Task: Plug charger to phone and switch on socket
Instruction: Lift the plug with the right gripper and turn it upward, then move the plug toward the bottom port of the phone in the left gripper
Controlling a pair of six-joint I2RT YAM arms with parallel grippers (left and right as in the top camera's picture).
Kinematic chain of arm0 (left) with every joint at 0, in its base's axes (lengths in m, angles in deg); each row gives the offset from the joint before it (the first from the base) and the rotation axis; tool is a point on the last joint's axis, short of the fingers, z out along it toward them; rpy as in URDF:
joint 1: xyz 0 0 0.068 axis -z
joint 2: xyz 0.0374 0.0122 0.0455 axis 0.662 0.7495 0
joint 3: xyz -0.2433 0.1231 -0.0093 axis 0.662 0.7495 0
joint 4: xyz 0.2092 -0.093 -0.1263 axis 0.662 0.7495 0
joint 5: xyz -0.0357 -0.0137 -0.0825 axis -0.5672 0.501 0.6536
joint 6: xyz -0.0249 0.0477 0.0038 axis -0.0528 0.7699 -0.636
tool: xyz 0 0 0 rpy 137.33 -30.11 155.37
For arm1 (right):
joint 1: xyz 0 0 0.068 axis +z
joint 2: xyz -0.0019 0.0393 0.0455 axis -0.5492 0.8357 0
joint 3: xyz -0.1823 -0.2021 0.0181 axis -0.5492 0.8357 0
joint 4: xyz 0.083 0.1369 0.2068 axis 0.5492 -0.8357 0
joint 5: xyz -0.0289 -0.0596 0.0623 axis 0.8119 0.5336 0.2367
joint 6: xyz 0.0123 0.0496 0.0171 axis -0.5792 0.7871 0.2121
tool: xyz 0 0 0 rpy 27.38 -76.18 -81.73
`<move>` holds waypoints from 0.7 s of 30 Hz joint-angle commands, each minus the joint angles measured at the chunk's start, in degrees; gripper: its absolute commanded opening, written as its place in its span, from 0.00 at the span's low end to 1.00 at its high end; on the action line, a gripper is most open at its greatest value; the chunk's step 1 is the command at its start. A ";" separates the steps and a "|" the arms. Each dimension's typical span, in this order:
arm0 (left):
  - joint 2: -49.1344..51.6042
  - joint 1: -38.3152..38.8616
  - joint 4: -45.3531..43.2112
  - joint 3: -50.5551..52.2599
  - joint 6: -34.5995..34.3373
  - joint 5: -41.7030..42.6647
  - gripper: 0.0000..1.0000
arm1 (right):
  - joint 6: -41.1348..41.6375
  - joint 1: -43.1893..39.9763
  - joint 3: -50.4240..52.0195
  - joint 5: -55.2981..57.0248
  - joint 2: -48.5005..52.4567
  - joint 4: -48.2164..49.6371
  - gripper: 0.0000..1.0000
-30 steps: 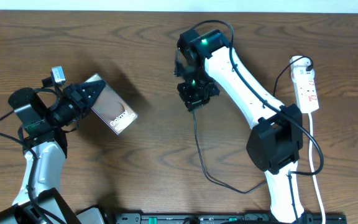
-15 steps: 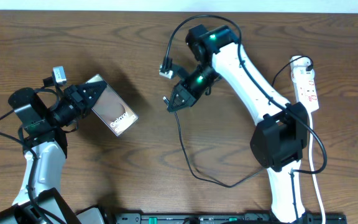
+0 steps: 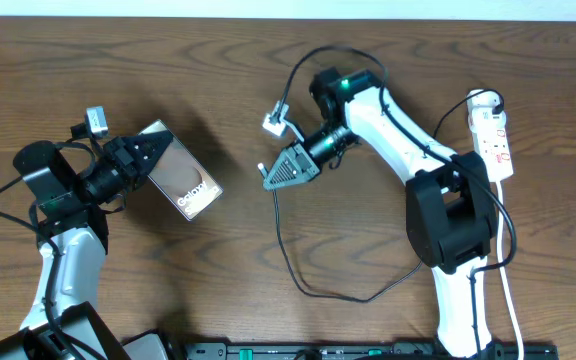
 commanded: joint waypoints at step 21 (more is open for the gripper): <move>-0.02 -0.31 -8.28 -0.26 0.37 9.94 0.07 | -3.58 9.88 14.19 -20.68 -0.15 23.17 0.01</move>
